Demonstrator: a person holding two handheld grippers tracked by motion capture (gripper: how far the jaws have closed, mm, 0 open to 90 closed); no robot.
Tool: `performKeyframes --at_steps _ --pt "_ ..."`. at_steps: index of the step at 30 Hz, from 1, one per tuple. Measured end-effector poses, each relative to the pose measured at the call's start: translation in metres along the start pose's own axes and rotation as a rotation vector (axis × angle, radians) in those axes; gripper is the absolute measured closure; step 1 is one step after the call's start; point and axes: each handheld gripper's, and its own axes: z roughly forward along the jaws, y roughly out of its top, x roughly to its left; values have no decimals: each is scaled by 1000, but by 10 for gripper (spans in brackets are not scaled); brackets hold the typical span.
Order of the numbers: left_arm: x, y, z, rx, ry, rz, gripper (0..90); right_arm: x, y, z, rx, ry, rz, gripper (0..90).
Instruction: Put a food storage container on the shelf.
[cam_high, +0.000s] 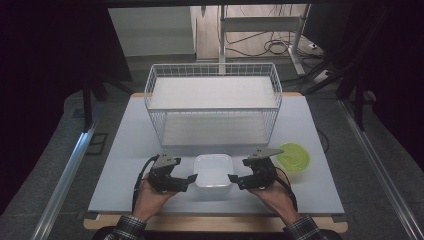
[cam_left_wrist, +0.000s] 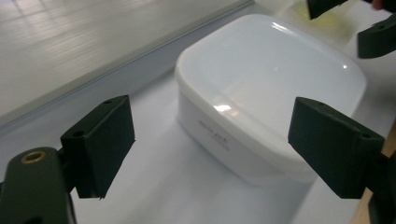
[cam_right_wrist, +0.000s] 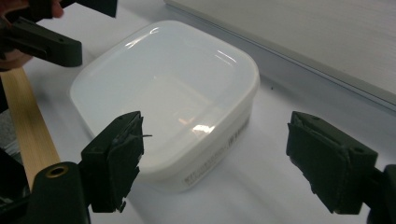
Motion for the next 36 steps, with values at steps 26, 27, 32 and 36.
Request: performKeyframes --at_steps 26,27,32,36 --pt "-12 4 7 109 -149 -137 427 1 -1 5 69 108 195 545" --pt "-11 4 5 109 -147 -149 465 0 -2 4 62 118 219 575" --pt "-11 4 -2 94 -129 -189 615 2 -3 -4 54 116 292 676" --pt "-13 4 -6 67 -90 -203 696 4 -2 -8 30 112 315 755"
